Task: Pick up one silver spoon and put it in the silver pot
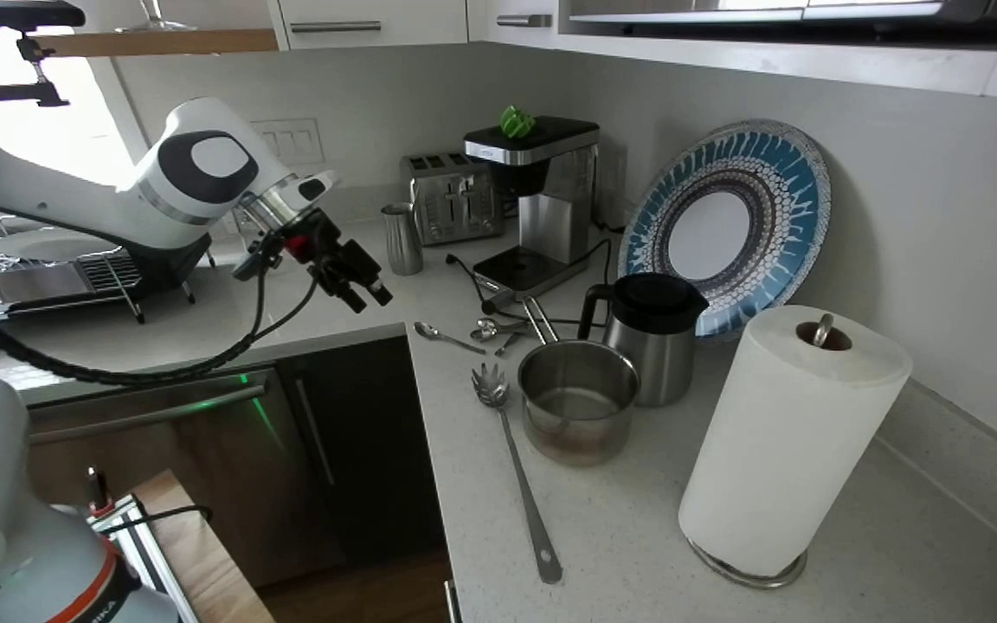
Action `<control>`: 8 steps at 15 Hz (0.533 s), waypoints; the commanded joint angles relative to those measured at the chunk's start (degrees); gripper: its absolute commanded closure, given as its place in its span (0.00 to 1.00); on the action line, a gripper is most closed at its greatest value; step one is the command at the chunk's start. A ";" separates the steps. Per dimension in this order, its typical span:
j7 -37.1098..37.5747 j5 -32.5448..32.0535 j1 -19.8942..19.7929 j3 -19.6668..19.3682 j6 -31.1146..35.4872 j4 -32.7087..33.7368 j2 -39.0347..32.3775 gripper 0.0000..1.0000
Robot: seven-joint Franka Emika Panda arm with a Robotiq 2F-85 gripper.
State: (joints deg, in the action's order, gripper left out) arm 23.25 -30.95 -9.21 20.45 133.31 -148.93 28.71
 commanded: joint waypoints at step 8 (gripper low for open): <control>6.83 -3.50 2.06 -2.14 4.57 9.30 -15.69 0.00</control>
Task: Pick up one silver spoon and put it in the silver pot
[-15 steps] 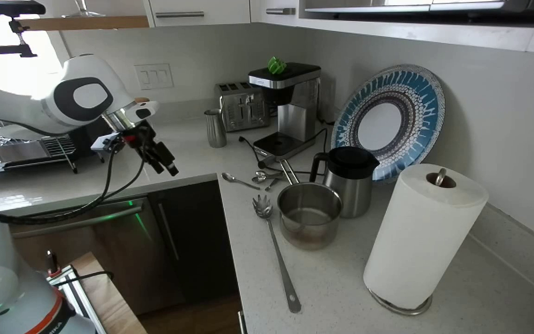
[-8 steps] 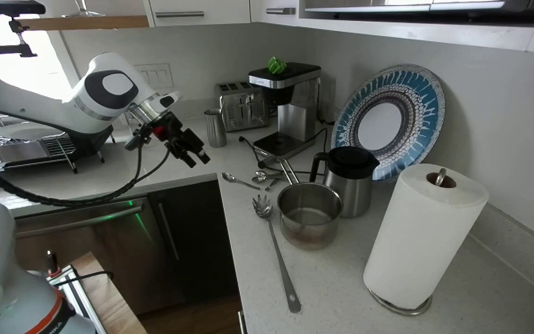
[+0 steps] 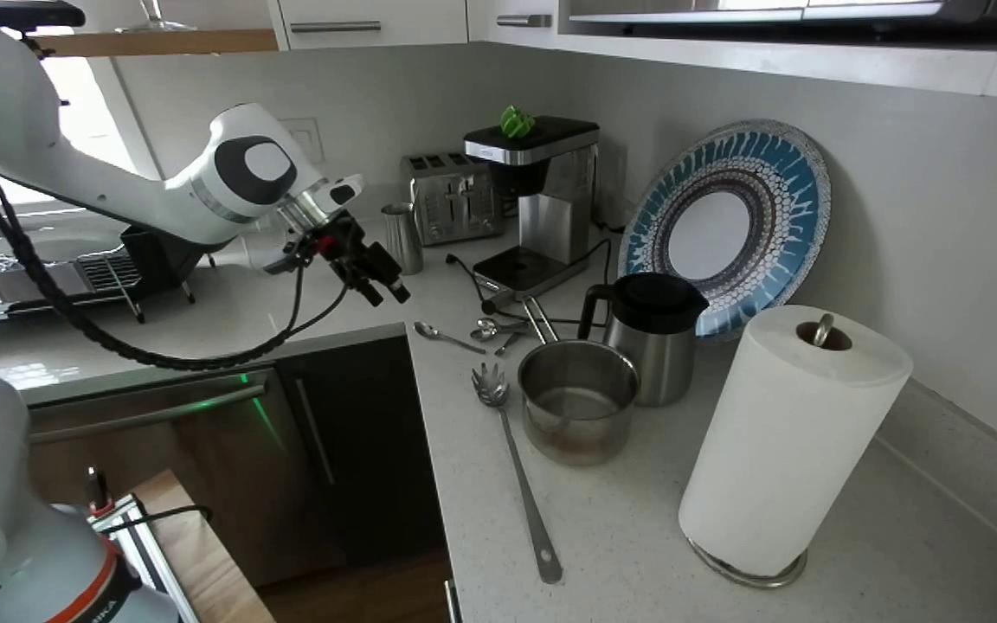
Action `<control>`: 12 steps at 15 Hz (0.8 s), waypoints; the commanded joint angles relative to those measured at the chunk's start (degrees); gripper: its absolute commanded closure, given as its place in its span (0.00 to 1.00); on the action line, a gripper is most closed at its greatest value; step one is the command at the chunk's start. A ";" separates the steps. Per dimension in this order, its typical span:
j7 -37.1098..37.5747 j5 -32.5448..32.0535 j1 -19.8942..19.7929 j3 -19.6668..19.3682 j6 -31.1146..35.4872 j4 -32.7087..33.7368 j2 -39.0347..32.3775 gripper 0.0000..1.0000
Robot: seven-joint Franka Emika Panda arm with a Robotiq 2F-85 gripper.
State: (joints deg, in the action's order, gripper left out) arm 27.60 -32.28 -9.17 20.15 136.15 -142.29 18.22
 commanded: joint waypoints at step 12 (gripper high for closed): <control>0.29 -2.40 9.10 -8.95 1.05 8.85 -15.54 0.00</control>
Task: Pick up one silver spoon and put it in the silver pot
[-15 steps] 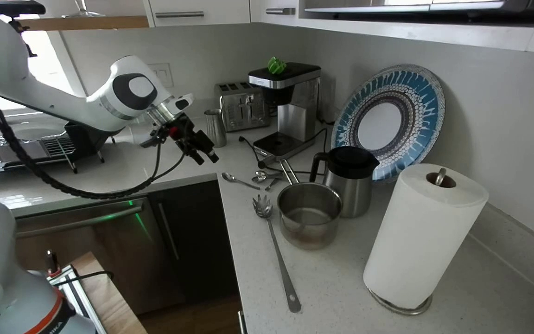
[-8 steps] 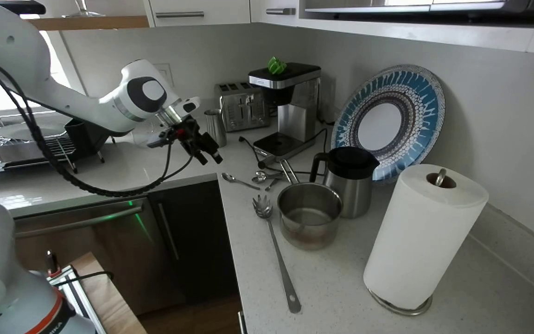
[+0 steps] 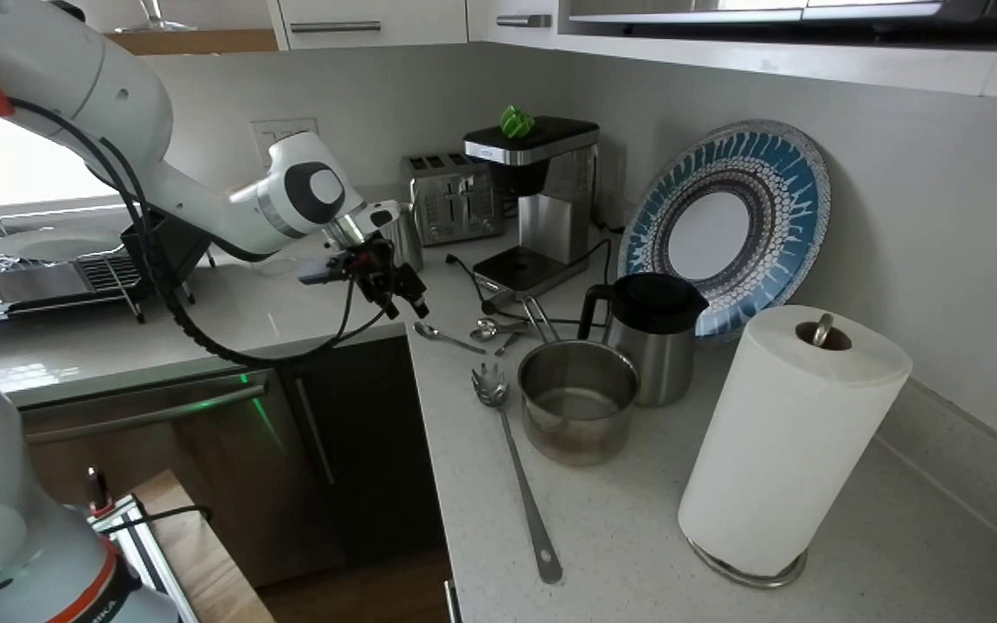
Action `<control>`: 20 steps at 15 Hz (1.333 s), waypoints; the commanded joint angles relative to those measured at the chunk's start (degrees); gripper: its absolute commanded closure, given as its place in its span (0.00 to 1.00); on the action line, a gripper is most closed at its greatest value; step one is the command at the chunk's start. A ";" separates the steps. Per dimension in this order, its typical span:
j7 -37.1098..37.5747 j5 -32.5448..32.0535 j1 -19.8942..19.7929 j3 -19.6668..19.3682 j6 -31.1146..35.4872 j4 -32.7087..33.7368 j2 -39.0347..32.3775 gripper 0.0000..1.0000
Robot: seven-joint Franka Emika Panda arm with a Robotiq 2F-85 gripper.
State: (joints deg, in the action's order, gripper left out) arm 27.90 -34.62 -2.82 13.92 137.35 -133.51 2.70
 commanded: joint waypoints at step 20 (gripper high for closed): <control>3.02 -9.39 13.51 -8.16 -9.30 13.99 -15.68 0.98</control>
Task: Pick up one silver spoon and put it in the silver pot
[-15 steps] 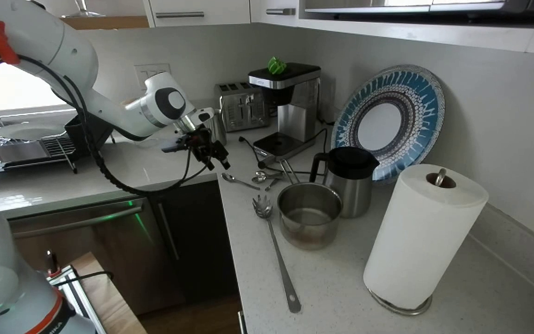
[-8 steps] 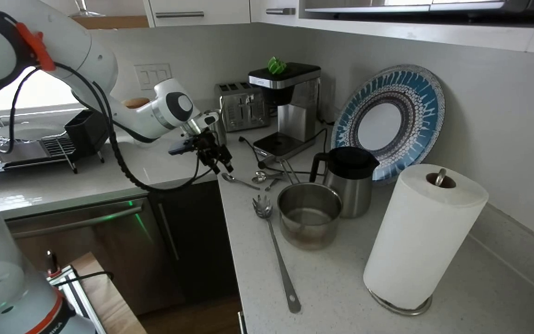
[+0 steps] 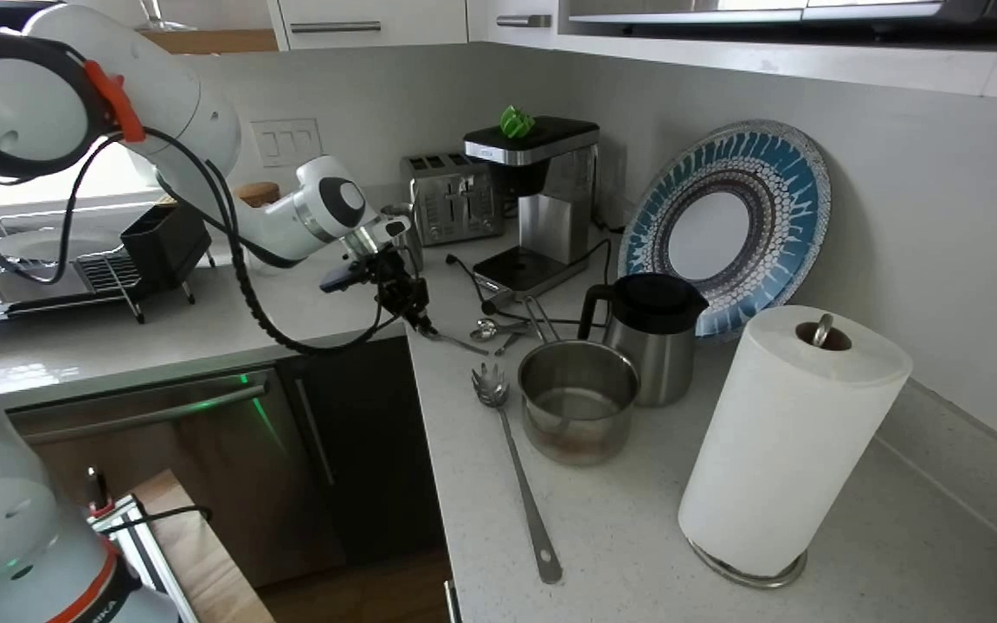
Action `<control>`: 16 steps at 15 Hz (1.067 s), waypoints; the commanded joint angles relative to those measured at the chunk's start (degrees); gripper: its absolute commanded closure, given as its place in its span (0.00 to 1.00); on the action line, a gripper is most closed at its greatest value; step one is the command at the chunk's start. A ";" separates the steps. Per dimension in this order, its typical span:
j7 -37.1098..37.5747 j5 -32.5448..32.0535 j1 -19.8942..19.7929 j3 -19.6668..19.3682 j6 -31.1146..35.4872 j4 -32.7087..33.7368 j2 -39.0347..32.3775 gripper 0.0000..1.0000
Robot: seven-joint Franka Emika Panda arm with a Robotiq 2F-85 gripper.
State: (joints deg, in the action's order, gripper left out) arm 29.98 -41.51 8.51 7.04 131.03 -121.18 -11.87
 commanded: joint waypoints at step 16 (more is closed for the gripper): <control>-0.95 -3.48 2.43 -1.80 -8.06 5.51 -4.10 1.00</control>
State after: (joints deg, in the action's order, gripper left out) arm 29.17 -43.92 10.30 6.11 123.22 -117.34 -13.64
